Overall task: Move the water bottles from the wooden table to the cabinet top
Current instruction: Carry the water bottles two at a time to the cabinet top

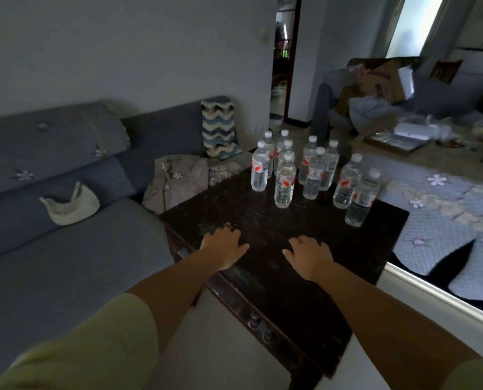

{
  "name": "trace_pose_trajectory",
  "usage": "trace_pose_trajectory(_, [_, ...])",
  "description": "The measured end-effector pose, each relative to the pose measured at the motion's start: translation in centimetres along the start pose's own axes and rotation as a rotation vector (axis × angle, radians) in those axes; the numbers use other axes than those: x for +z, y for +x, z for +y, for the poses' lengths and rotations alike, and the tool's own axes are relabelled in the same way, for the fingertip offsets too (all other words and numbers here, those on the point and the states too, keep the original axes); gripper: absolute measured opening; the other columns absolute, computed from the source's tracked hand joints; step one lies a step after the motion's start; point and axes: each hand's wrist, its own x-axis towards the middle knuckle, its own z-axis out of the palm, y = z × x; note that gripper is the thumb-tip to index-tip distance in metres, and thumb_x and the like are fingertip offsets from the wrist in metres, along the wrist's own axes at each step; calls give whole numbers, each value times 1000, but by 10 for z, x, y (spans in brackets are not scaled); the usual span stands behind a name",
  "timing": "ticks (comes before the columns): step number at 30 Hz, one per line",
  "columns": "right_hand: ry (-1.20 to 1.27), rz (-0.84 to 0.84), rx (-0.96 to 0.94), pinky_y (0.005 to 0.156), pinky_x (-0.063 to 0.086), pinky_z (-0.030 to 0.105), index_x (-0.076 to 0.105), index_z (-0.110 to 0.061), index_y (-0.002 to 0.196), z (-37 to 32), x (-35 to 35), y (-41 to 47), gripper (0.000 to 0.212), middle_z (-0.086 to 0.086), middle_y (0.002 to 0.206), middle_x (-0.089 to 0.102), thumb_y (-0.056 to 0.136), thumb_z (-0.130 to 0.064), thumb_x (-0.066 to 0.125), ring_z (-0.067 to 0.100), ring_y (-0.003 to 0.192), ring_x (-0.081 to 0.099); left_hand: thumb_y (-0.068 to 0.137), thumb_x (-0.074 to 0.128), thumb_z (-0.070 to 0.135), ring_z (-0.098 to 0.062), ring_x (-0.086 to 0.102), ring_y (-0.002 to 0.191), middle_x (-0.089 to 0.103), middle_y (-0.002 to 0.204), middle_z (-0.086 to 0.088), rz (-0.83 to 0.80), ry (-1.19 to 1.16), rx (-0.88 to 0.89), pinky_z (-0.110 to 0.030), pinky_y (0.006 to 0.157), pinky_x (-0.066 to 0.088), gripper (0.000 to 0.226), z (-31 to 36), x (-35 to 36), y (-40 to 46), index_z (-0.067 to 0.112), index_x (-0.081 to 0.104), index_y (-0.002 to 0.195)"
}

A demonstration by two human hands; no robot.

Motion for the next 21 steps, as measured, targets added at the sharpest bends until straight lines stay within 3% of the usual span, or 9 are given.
trace_pose_trajectory(12, [45,-64,42,109,32,48,35,-18,144,20,-2,170,53,8,147,39,101,-49,25,28,133,40,95,31,58,-30,47,121,50,131,-9,-44,-39,30,-45,95,41,56,-24,9,186,20,41,135])
trace_pose_trajectory(17, [121,-105,202,111,31,49,33,-17,145,28,-1,232,55,9,147,40,101,-50,28,28,134,40,94,33,58,-30,45,126,45,139,-10,-99,-67,82,-46,98,41,64,-39,14,275,20,28,145])
trace_pose_trajectory(21, [290,-59,394,109,35,49,25,-13,148,30,-4,284,71,12,148,39,96,-59,36,29,133,41,93,39,58,-31,43,128,41,143,-13,-153,-161,89,-46,101,40,71,-53,9,347,18,21,149])
